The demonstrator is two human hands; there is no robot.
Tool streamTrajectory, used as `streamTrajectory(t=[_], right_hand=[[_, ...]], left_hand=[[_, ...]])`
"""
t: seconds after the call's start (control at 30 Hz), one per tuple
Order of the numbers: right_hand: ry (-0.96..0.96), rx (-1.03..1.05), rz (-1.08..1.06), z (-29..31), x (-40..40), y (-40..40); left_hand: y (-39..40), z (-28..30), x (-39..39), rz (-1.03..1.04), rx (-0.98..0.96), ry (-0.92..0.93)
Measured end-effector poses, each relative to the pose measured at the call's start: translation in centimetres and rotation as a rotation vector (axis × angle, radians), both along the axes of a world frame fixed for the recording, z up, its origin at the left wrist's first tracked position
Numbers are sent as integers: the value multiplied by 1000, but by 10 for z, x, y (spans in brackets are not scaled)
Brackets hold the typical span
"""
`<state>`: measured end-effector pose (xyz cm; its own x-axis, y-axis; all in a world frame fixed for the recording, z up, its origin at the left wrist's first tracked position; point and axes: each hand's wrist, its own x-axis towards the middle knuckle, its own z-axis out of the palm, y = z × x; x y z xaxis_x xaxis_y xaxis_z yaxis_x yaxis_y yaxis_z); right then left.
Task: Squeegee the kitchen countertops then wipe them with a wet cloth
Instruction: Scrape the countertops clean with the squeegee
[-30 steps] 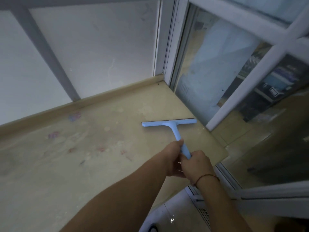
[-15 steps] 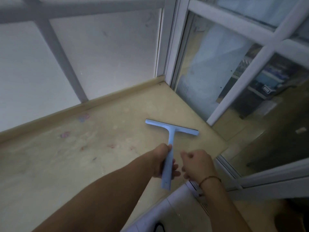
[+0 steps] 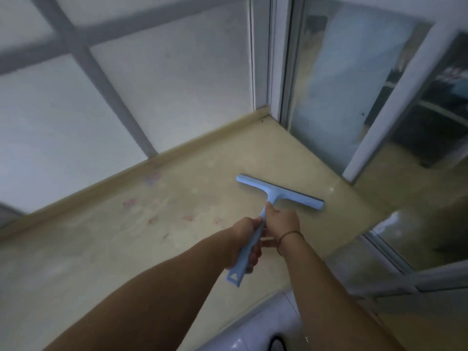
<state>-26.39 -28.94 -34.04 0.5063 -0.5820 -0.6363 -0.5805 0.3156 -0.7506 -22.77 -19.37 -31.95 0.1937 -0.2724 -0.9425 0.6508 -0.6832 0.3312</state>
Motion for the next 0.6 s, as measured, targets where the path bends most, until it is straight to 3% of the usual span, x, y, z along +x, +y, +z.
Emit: streamTrajectory(t=[0.1,0.3,0.6], right_hand=[[40,-66,21,-1,8,2],[20,125,11,-21,13,25],[10,195,27,-7,5,128]], left_hand=[[10,1,6,-27,26,7],[38,5,20,-94,59,54],[143,5,20,-85,70,79]])
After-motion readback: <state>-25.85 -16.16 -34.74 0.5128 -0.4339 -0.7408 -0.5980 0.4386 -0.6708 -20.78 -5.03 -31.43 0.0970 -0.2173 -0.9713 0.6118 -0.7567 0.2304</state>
